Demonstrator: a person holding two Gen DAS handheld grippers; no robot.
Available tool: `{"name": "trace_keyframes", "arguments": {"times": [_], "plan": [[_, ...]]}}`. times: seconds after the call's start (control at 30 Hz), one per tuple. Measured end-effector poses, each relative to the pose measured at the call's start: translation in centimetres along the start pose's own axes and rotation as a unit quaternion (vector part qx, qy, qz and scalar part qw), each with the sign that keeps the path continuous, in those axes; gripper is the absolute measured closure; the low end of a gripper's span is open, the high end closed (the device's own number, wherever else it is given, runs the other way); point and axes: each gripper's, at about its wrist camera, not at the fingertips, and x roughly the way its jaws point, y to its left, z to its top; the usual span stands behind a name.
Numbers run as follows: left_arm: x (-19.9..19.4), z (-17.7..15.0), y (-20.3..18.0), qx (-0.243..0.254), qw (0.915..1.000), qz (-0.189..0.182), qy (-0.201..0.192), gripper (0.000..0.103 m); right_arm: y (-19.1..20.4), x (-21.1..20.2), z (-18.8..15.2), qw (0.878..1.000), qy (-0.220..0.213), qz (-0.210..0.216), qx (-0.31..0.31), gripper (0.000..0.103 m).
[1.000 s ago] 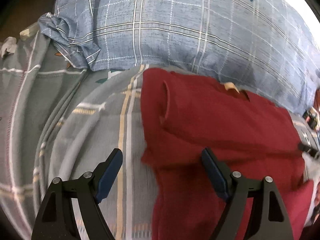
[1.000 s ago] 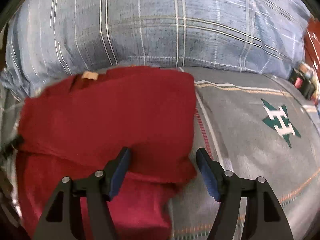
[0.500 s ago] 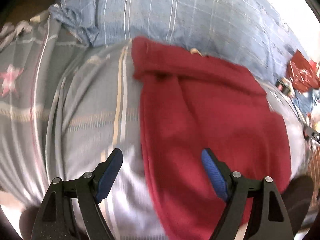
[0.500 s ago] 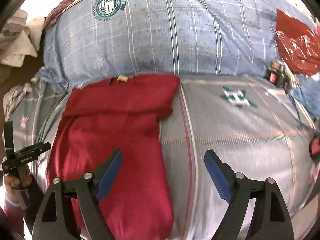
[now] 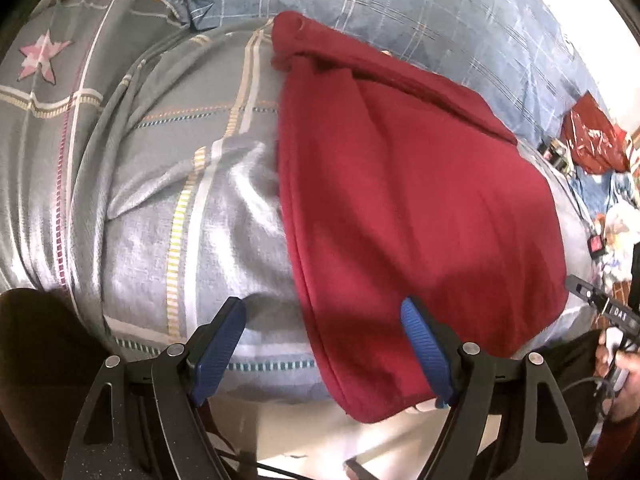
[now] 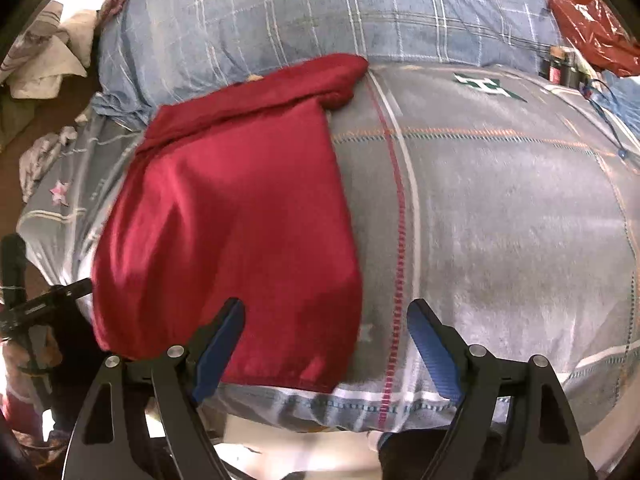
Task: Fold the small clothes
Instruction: 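Move both grippers to the sweater hem and close them on it, then lift the hem with both grippers and fold it toward the collar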
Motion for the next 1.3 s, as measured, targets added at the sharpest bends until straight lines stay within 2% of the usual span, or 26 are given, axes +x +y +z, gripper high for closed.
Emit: {"name": "trace_keyframes", "arguments": {"times": [0.13,0.27,0.6,0.63,0.67,0.7,0.73,0.77,0.83,0.93,1.03,1.1,1.13,1.23,1.3], "plan": [[0.0,-0.4,-0.5,0.001,1.0000,-0.006,0.000,0.029,-0.3,0.2,-0.3,1.000,0.004,0.009,0.007,0.020],[0.7,-0.1,-1.5,0.011,0.9998,-0.014,0.003,0.049,-0.6,0.4,-0.2,1.000,0.006,0.015,0.011,0.020],[1.6,0.1,-1.3,-0.005,0.9999,-0.016,-0.001,0.050,-0.1,1.6,-0.4,1.000,0.013,0.021,0.009,0.020],[1.6,0.0,-1.5,0.003,0.9999,-0.011,-0.001,0.051,0.1,1.8,-0.4,1.000,0.015,0.021,0.009,0.023],[1.6,0.0,-1.6,0.011,0.9999,-0.007,-0.002,0.062,0.3,2.0,-0.4,1.000,0.011,0.016,0.003,0.030],[1.7,0.0,-1.7,0.017,0.9999,-0.003,-0.001,0.084,0.6,2.0,-0.3,1.000,0.005,0.012,-0.004,0.037],[1.8,0.1,-1.8,0.017,0.9998,-0.006,0.006,0.086,0.8,2.0,-0.2,1.000,0.002,0.013,-0.011,0.056],[1.8,0.3,-1.6,0.014,0.9997,-0.017,0.011,0.087,1.2,2.1,-0.1,1.000,0.003,0.024,-0.020,0.072],[1.1,0.7,-1.4,0.010,0.9994,-0.029,0.015,0.089,1.4,2.3,0.1,0.999,0.008,0.039,-0.024,0.093],[-1.7,1.1,-1.2,0.023,0.9986,-0.048,0.000,0.089,2.0,1.6,-0.1,0.998,0.012,0.054,-0.030,0.093],[-3.2,1.0,-0.9,0.038,0.9986,-0.036,-0.003,0.089,2.4,-0.9,-0.7,0.995,0.009,0.096,-0.034,0.093],[-2.4,0.5,-0.4,0.036,0.9990,-0.024,0.007,0.089,2.4,-2.0,-1.6,0.993,0.015,0.116,-0.032,0.093],[-1.6,0.3,-0.1,0.032,0.9991,-0.021,0.018,0.088,2.6,-1.9,-1.9,0.992,0.023,0.118,-0.032,0.093],[0.3,-0.1,0.3,0.004,0.9991,-0.008,0.041,0.085,2.2,0.3,-3.0,0.994,0.055,0.091,-0.027,0.093],[0.4,-0.3,0.3,-0.008,0.9993,-0.006,0.035,0.073,1.8,1.6,-3.2,0.994,0.074,0.080,-0.015,0.087]]}}
